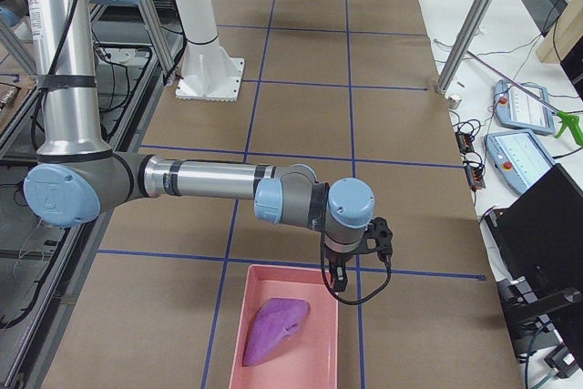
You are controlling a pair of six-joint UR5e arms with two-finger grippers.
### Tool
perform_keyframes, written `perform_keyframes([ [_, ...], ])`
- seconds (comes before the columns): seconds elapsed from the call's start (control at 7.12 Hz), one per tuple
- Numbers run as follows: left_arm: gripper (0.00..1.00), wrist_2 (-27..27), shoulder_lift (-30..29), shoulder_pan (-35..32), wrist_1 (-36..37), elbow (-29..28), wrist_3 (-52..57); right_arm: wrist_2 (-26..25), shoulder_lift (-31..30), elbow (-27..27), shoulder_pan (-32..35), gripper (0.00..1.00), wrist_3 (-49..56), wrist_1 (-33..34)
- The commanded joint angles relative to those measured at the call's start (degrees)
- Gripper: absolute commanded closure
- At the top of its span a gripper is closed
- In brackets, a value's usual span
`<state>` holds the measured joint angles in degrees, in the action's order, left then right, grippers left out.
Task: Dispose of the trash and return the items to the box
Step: 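Release the purple cloth into the pink bin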
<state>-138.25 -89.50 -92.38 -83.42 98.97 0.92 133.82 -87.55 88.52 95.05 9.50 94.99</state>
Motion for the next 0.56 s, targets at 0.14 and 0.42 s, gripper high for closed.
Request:
perform_keyframes([
  [0.14,0.01,0.00,0.03,0.00,-0.34,-0.01,0.13,-0.75,-0.52,4.63,-2.41,0.00,-8.96,-0.16],
  [0.42,0.01,0.09,0.11,0.00,-0.43,-0.10,0.22,0.03,-2.97,5.52,-2.41,0.00,-8.09,-1.04],
])
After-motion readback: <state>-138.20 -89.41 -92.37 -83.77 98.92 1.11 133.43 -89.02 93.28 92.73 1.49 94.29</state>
